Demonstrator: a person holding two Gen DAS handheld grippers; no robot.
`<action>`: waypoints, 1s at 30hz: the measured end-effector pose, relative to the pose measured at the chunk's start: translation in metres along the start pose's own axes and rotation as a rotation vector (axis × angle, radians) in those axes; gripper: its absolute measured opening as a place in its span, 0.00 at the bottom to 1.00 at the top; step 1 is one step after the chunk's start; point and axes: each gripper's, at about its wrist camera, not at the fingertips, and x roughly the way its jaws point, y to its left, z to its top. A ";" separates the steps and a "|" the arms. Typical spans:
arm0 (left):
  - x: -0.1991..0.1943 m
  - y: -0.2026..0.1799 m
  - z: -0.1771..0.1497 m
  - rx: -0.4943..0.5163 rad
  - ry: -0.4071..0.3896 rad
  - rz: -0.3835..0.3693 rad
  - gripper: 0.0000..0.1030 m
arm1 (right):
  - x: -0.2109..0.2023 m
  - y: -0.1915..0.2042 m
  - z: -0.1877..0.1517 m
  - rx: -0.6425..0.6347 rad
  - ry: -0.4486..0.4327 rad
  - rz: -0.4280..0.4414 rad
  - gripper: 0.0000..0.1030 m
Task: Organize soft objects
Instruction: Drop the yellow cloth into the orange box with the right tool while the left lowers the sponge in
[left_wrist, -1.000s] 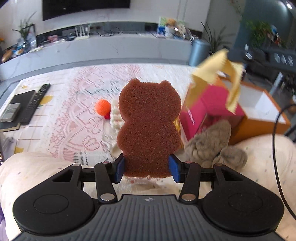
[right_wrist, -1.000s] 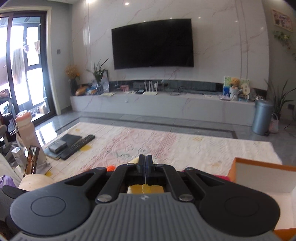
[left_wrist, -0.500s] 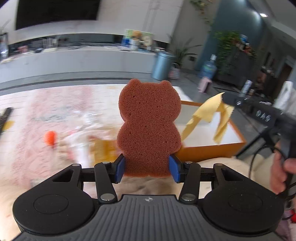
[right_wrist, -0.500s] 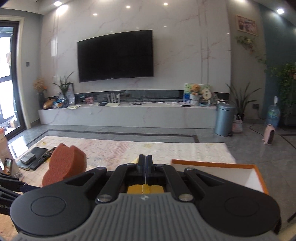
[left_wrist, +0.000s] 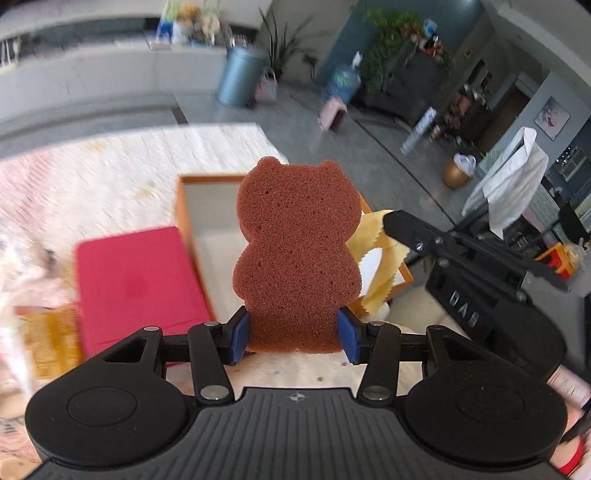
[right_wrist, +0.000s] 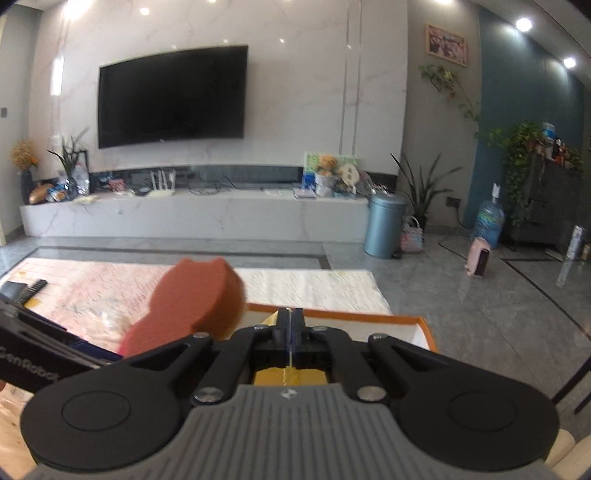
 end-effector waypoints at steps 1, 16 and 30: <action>0.009 0.001 0.003 -0.014 0.024 -0.009 0.55 | 0.006 -0.002 -0.002 0.000 0.014 -0.006 0.00; 0.084 0.007 0.024 -0.023 0.220 0.085 0.56 | 0.074 -0.015 -0.037 0.008 0.210 0.006 0.00; 0.112 -0.001 0.028 0.048 0.282 0.201 0.57 | 0.101 -0.028 -0.052 0.041 0.357 0.032 0.00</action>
